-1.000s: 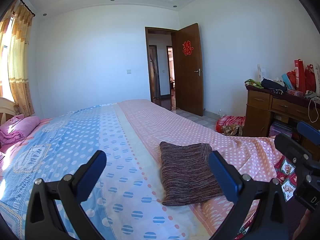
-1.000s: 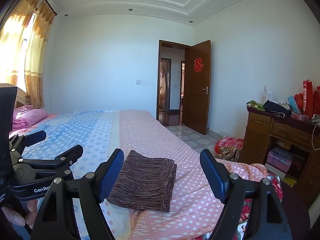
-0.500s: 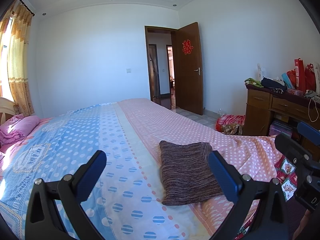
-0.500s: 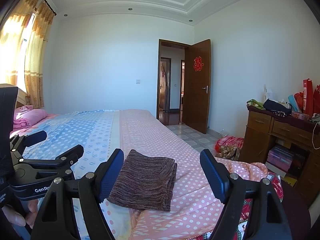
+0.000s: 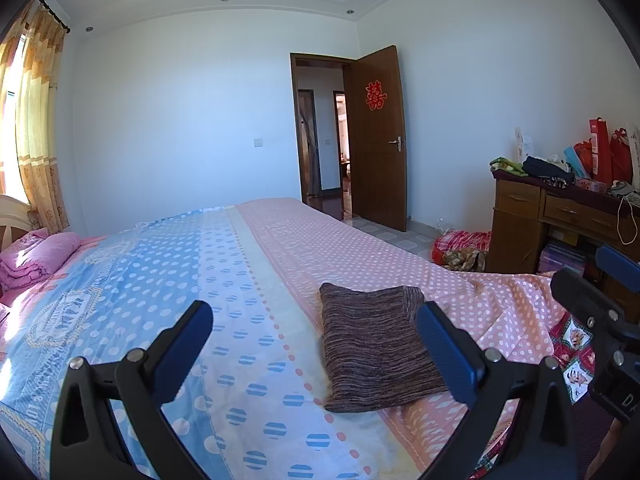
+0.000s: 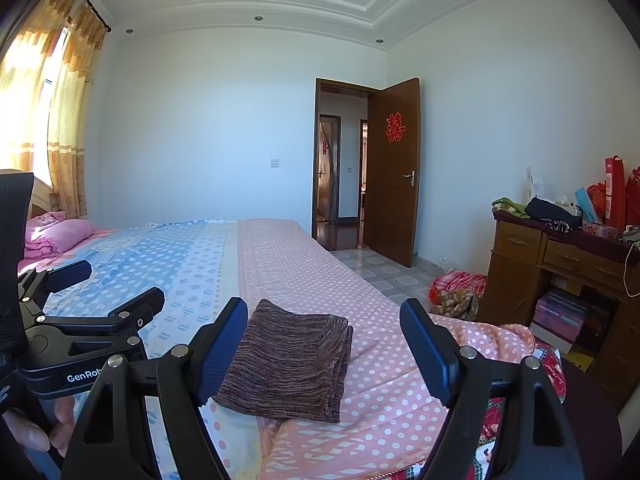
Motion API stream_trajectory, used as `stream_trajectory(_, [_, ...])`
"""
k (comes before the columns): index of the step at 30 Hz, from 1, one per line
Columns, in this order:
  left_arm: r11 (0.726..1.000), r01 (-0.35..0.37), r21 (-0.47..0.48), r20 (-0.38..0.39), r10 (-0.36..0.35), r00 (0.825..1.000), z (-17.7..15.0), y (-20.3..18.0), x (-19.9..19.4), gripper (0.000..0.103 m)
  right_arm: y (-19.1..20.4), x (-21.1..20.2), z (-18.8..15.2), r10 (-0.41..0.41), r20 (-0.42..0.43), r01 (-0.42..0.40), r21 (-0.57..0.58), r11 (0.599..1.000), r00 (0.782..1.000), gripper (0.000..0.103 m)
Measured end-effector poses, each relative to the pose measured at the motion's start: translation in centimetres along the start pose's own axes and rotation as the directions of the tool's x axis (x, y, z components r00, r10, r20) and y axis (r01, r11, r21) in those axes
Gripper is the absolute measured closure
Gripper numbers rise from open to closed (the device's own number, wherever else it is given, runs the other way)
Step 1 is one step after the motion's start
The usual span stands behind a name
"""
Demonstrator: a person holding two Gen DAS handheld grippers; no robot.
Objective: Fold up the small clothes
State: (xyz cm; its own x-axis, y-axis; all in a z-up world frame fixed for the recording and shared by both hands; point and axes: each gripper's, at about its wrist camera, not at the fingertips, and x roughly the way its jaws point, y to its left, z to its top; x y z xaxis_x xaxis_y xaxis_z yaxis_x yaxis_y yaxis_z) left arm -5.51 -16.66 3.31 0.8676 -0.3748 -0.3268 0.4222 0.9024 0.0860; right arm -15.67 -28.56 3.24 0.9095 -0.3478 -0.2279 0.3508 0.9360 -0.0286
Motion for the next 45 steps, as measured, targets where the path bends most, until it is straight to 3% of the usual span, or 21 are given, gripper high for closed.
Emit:
stream_trajectory(22, [1.0, -0.007, -0.011, -0.012, 0.007, 1.0, -0.1, 0.3, 0.3, 0.0, -0.2, 0.0, -0.2, -0.002, 0.0, 0.002, 0.001, 1.0, 1.0, 0.024])
stream_trajectory(29, [0.998, -0.051, 0.024, 0.002, 0.051, 0.999, -0.1, -0.2, 0.2, 0.0, -0.2, 0.1, -0.4, -0.002, -0.006, 0.002, 0.004, 1.0, 1.0, 0.024])
stream_trajectory(45, [0.999, -0.044, -0.004, -0.053, 0.044, 0.998, -0.2, 0.4, 1.2, 0.0, 0.2, 0.1, -1.1, -0.009, -0.011, 0.009, 0.013, 1.0, 1.0, 0.024])
